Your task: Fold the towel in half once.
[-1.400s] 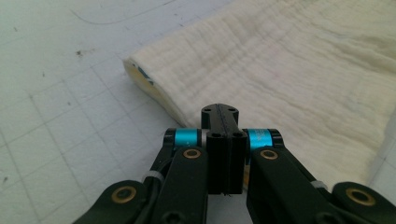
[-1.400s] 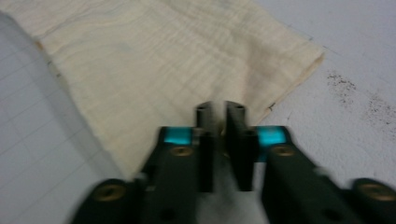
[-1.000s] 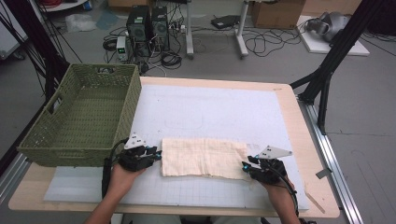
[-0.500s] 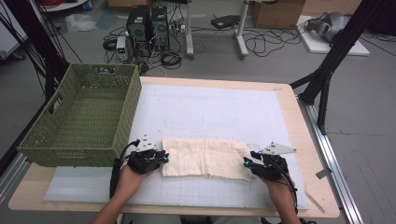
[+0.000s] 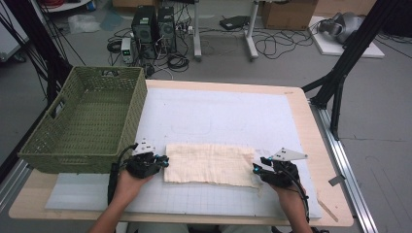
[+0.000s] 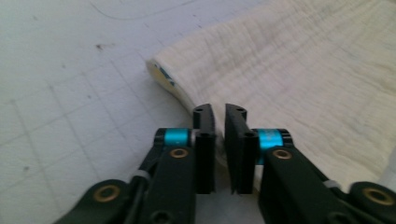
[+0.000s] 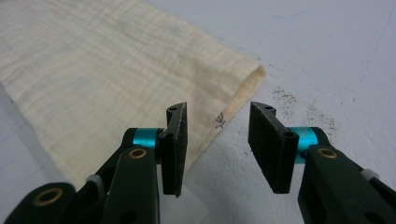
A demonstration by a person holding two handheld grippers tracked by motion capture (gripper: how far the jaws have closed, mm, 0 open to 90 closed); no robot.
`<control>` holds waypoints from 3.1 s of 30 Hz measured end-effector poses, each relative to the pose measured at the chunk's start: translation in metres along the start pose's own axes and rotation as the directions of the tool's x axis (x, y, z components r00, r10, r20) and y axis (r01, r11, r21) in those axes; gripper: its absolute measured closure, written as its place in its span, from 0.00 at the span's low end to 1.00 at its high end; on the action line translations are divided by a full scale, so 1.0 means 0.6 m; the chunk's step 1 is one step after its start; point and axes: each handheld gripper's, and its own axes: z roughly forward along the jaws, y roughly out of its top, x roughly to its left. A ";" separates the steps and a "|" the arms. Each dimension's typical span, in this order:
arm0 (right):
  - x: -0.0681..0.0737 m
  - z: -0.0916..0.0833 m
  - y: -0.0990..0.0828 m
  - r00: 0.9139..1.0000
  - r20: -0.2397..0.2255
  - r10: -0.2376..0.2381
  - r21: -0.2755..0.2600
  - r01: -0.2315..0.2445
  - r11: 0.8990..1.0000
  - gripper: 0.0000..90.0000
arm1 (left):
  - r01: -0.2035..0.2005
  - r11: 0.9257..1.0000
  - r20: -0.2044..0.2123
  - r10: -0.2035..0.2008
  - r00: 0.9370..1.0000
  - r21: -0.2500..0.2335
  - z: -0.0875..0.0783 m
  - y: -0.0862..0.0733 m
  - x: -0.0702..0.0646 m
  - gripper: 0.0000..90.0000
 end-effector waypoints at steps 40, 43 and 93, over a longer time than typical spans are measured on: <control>-0.015 0.099 0.062 0.974 0.199 -0.110 0.065 0.099 0.993 0.96 | -0.034 0.995 -0.180 0.015 0.984 -0.099 0.068 0.059 0.028 0.96; -0.015 0.109 0.060 0.968 0.223 -0.117 0.089 0.100 0.991 0.90 | -0.031 0.996 -0.192 0.015 0.981 -0.079 0.075 0.058 0.027 0.90; -0.030 -0.040 0.014 0.992 0.128 0.011 -0.171 0.011 0.985 0.13 | -0.003 0.947 -0.004 0.002 1.000 -0.321 -0.010 0.052 0.003 0.22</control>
